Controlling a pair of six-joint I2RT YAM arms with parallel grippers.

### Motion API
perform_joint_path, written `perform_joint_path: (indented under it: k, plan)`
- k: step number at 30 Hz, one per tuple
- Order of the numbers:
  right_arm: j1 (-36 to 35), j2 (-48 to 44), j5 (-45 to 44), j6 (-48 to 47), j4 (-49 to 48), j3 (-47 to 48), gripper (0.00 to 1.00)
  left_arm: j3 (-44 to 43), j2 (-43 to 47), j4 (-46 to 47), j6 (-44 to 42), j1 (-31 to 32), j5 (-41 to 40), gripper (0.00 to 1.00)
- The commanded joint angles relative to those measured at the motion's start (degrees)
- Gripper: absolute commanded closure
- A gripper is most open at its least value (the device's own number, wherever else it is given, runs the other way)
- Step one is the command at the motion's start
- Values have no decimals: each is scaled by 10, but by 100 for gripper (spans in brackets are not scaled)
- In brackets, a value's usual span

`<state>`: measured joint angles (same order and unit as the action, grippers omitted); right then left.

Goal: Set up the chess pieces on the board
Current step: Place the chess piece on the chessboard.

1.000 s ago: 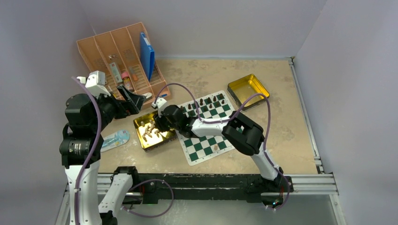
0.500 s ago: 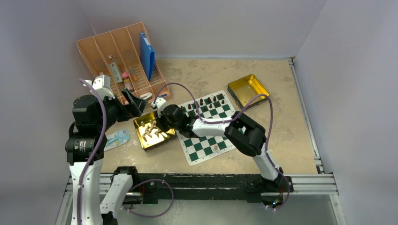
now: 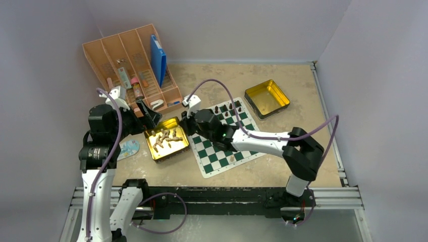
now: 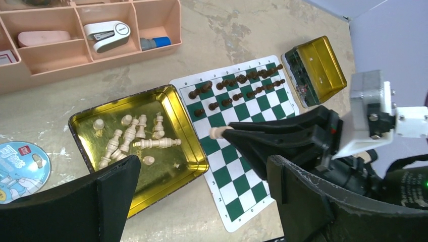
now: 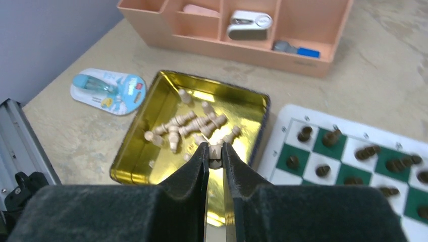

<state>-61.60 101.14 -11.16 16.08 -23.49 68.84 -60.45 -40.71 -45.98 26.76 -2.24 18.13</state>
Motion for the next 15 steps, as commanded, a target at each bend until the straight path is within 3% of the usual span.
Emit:
perform_joint_path:
  k: [1, 9, 15]
  plan:
    - [-3, -73, -72, 42, 35, -59, 85, 31, 6, 54, -14, -3, 29, 4]
    - [-20, -195, -109, 107, 115, -170, 85, 122, -17, 112, -14, -3, 75, 3]
    - [-58, -232, -152, 159, 157, -222, 85, 156, -45, 147, -11, -3, 81, 3]
